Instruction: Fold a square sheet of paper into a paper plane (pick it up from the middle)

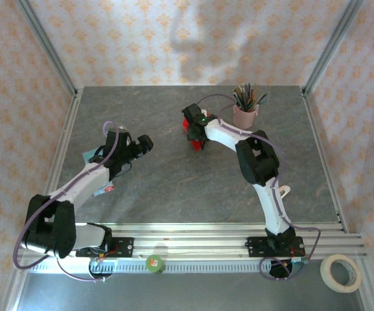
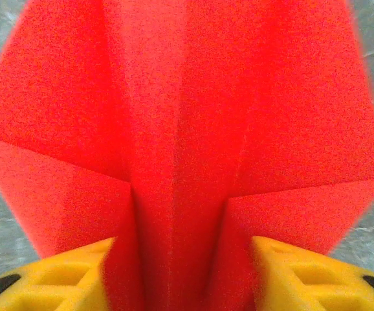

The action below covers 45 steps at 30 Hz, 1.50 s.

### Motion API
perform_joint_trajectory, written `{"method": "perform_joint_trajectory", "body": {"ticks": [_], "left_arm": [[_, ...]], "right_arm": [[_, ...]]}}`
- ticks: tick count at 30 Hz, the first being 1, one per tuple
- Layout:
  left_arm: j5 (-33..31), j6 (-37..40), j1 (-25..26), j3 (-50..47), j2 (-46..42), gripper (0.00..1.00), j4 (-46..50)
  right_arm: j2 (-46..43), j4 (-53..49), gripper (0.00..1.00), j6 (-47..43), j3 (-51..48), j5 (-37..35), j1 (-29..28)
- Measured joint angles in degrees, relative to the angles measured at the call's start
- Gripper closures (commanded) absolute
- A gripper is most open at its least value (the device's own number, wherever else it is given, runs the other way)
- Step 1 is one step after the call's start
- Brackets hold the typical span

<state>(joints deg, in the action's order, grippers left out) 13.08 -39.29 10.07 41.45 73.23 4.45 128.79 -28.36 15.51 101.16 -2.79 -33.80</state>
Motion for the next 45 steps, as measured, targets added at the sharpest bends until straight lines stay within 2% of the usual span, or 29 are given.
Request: {"method": "perform_joint_trajectory", "body": {"ticks": [4, 8, 11, 15, 18, 22, 27, 33, 38, 45], "left_arm": [[-4.17, -0.31, -0.46, 1.55, -2.38, 0.01, -1.14], [-8.09, -0.02, -0.61, 2.03, -4.04, 0.01, -2.51], [-11.80, 0.61, -0.76, 1.99, -5.64, 0.01, -3.32], [-19.02, 2.89, -0.85, -0.87, -10.19, 0.01, -7.85], [-25.86, 5.99, -0.85, -6.14, -14.69, 0.01, -12.85], [-33.40, 11.39, -0.85, -14.49, -18.14, 0.01, -20.39], [-39.10, 18.53, -0.87, -22.77, -17.64, 0.01, -29.68], [-38.86, 27.17, -1.38, -27.47, -12.13, 0.01, -42.14], [-34.07, 30.73, -4.63, -28.13, -5.40, 0.01, -51.04], [-26.60, 33.55, -7.41, -28.06, 3.37, 0.01, -58.90]], "right_arm": [[-7.69, 1.16, 0.42, 0.07, -2.34, 0.57, 0.07], [-20.13, 5.84, 0.35, 0.04, -9.20, -0.72, 0.07], [-31.10, 12.20, 0.25, -0.17, -18.88, -4.76, 0.04], [-46.03, 23.30, 0.03, -1.49, -36.57, -13.29, 0.31], [-55.78, 32.06, 0.00, -2.80, -49.79, -19.74, 1.84], [-62.84, 41.38, 0.00, -4.28, -61.86, -26.18, 7.93], [-64.28, 52.54, 0.00, -6.86, -72.85, -29.73, 15.10], [-61.37, 63.34, 0.00, -7.67, -81.42, -26.91, 24.98], [-56.35, 72.89, 0.00, -8.90, -84.59, -20.24, 29.90], [-50.69, 83.93, 0.00, -12.28, -85.20, -11.63, 30.75]]}}
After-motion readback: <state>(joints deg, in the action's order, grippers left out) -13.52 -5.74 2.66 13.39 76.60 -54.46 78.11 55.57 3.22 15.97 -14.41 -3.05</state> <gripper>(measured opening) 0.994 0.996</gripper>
